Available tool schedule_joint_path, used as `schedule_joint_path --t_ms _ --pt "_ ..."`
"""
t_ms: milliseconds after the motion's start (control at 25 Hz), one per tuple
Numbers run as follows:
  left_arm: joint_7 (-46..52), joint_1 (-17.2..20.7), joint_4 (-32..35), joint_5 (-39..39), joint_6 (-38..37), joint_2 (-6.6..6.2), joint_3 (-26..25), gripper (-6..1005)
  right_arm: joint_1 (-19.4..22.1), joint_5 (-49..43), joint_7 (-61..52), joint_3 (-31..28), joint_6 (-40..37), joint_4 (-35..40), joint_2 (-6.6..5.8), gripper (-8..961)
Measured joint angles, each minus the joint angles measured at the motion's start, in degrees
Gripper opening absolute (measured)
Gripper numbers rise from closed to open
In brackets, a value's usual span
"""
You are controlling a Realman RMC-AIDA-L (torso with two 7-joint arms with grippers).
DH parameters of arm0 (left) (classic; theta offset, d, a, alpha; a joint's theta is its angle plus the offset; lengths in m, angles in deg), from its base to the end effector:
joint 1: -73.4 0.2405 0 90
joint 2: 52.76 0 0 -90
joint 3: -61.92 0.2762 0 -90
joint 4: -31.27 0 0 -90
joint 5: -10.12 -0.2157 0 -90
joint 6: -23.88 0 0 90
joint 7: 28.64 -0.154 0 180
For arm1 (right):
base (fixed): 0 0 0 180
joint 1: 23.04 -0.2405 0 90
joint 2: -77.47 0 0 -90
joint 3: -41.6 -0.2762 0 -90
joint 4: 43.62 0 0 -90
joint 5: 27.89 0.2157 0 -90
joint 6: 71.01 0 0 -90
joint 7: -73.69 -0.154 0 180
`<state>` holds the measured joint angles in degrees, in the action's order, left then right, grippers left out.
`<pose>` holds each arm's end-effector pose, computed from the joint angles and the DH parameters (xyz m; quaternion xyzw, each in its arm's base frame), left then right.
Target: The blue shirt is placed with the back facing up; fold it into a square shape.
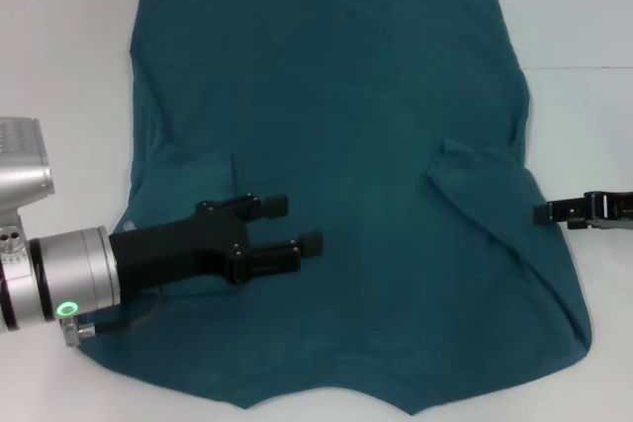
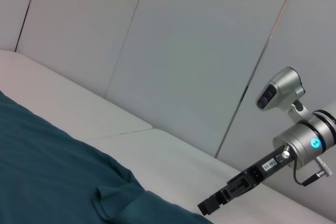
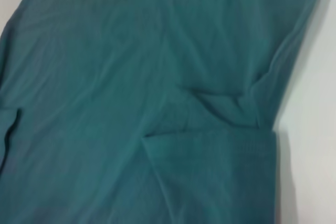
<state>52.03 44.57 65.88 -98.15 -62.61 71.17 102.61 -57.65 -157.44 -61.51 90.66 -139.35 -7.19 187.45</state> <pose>-0.2604 0.3353 -0.0558 -0.9039 -0.2702 -0.3095 0.1187 0.3389 0.4030 0.0289 -0.7732 0.5885 0.0760 0.2235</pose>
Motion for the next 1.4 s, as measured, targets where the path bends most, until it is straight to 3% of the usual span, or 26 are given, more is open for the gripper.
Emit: schedule_joint_path --t_ms 800,1240,1400 --pt "-0.31 0.2 0.02 -0.36 0.7 0.0 0.0 833 -0.34 0.17 0.16 -0.04 2.56 -1.27 1.44 613" --pt "-0.25 -0.04 0.02 -0.39 0.71 0.0 0.0 833 -0.36 0.29 1.95 -0.01 2.3 -0.96 1.89 155" --pt "-0.07 -0.11 0.02 -0.19 0.71 0.0 0.0 833 -0.61 0.58 2.66 -0.03 1.75 -0.79 1.91 38"
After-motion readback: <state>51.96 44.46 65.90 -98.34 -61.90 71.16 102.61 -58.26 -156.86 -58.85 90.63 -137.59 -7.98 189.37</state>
